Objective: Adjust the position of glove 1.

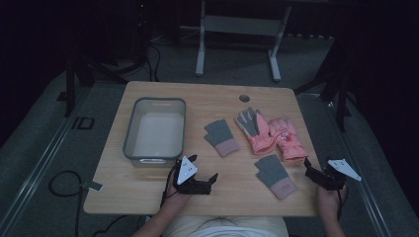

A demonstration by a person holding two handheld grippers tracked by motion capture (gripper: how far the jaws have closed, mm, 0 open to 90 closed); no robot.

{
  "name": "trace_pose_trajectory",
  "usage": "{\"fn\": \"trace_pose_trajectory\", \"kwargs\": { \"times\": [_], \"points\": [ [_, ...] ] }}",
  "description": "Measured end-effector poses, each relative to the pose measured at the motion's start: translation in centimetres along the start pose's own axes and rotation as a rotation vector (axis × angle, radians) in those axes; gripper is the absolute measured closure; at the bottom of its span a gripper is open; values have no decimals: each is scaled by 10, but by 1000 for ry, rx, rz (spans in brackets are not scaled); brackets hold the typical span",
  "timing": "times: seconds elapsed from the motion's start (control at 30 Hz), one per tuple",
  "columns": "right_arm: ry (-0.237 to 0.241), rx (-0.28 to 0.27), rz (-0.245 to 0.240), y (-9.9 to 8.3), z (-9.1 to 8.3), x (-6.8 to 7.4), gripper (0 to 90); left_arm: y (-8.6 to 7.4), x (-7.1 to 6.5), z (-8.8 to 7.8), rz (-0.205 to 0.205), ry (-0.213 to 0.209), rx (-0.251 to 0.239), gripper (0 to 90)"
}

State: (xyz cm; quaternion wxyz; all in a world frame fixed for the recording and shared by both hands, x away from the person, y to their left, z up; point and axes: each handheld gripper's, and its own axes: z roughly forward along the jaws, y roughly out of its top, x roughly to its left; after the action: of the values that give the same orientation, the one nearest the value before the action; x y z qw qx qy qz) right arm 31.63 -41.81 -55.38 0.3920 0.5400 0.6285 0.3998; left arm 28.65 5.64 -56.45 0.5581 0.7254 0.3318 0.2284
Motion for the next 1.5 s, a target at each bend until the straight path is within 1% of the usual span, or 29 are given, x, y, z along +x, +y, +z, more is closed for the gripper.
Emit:
{"fn": "trace_pose_trajectory", "kwargs": {
  "times": [0.1,0.23,0.3,0.33,0.37,0.4,0.43,0.53,0.57,0.63,0.7,0.73,0.77,0.8,0.83,0.87,0.9,0.93,1.0,1.03,1.07,1.17,1.23,1.3,1.33,1.37,1.4,1.43,1.5],
  "points": [
    [-8,23,-3,0,0,0,149,0,-2,0,15,-2,1,0],
    [-22,33,-3,0,-1,1,149,0,-2,0,18,3,-2,0],
    [-31,49,-6,0,1,1,149,0,-2,0,21,1,-5,0],
    [-31,49,-6,0,1,1,149,0,-2,0,21,1,-5,0],
    [-30,56,-8,1,1,2,148,0,-2,-1,26,-9,-8,0],
    [-22,81,-5,1,2,1,147,0,-2,0,28,-15,-5,0],
    [-13,92,1,1,2,0,147,0,-2,0,28,-14,2,0],
    [-3,102,17,0,0,-2,147,1,-4,2,43,-26,18,0],
    [-5,102,21,-1,-1,-2,147,1,-4,2,43,-39,16,0],
    [1,106,45,-1,0,-5,143,1,-3,4,26,-74,12,0],
    [7,115,67,0,1,-8,140,1,-3,4,20,-87,13,0],
    [8,120,73,0,1,-9,140,1,-3,4,8,-97,10,0],
    [-1,135,74,0,1,-10,138,2,-2,5,-4,-105,14,0],
    [-17,146,74,1,1,-11,134,2,-1,5,-11,-105,16,0],
    [-17,155,79,1,1,-12,133,2,-1,6,-16,-105,19,0],
    [-13,169,87,2,1,-13,132,2,0,6,-12,-106,21,0],
    [-13,169,87,2,1,-13,132,2,0,6,-12,-106,21,0],
    [-13,189,97,5,0,-15,131,2,0,6,7,-76,13,0],
    [-9,199,95,8,-1,-15,130,2,0,5,15,-45,-2,0],
    [-9,195,95,11,-3,-15,129,2,0,5,15,-45,-2,0],
    [-9,190,94,14,-4,-15,128,1,1,4,5,-40,-12,0],
    [0,179,91,26,-6,-13,117,0,1,2,3,-39,-29,0],
    [9,172,80,36,-6,-11,114,0,0,1,13,-36,-39,0],
    [7,156,66,47,-6,-9,114,-1,-1,1,21,-17,-48,0],
    [7,156,66,47,-6,-9,114,-1,-1,1,21,-17,-48,0],
    [1,143,59,53,-7,-8,114,-1,0,1,12,-17,-51,0],
    [14,131,46,67,-7,-6,123,-1,0,1,7,-16,-51,0],
    [29,133,51,74,-7,-5,132,-1,1,0,0,-19,-50,0],
    [27,129,35,87,-6,-1,141,-1,2,0,-9,-25,-57,0]
  ]
}}
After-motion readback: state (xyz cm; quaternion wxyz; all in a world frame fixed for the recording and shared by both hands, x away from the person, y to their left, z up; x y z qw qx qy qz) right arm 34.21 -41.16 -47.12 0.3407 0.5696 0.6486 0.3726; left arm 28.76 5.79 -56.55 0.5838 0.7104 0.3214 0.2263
